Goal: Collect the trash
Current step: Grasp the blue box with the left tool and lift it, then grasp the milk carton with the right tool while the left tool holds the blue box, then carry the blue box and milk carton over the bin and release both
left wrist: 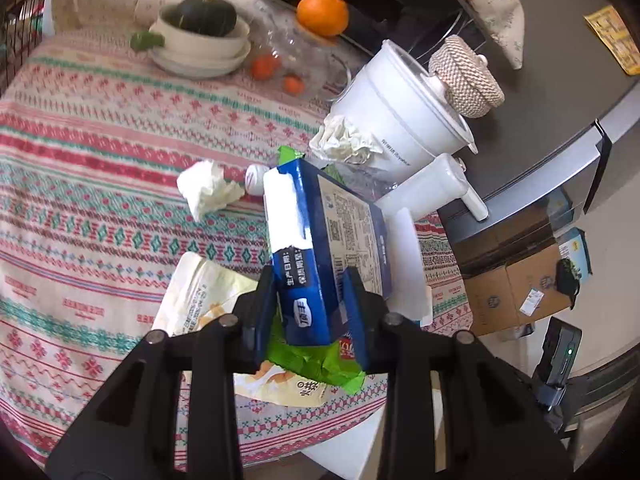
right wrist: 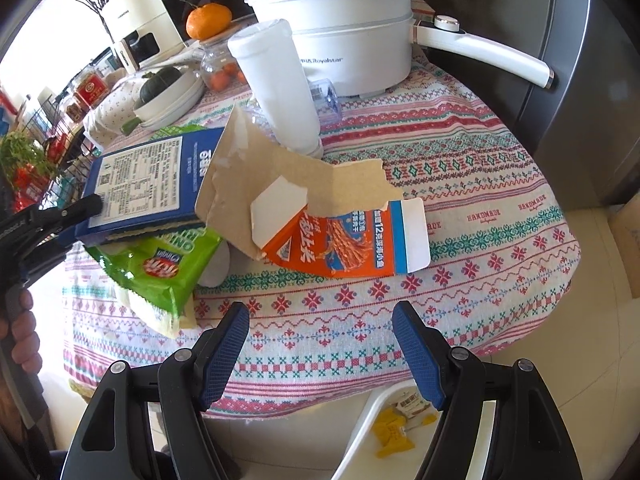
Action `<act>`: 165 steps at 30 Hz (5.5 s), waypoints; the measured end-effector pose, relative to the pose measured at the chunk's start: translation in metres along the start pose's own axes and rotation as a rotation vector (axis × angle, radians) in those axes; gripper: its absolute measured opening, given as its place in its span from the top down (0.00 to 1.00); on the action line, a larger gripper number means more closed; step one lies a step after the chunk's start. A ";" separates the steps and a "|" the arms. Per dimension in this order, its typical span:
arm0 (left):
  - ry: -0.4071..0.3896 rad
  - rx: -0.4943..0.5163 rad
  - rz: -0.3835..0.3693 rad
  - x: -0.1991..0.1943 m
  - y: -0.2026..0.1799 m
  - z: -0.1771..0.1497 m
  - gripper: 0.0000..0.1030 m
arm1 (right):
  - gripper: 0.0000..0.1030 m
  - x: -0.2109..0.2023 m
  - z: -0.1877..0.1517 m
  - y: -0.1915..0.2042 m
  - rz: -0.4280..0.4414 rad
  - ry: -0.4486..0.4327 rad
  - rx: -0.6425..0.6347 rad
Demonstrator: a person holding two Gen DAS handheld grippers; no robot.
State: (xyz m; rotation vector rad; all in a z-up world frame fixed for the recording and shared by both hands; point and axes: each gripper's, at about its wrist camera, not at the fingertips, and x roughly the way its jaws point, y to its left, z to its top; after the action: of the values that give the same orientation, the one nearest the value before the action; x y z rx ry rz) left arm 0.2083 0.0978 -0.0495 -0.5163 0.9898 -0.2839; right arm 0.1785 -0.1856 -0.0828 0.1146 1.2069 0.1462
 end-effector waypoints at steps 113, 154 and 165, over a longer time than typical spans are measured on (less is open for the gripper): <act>-0.127 0.545 0.042 -0.079 -0.093 -0.102 0.76 | 0.96 -0.135 -0.040 -0.063 -0.023 -0.403 -0.033; 0.333 0.811 -0.019 0.065 -0.187 -0.259 0.47 | 0.95 -0.117 -0.176 -0.168 -0.245 -0.160 -0.074; 0.269 0.804 0.014 0.051 -0.181 -0.242 0.35 | 0.95 -0.109 -0.174 -0.160 -0.201 -0.120 -0.104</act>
State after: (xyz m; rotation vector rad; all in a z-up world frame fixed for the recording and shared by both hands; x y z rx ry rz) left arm 0.0298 -0.1469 -0.0964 0.2695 1.0408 -0.7100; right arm -0.0141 -0.3599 -0.0696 -0.0884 1.0817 0.0254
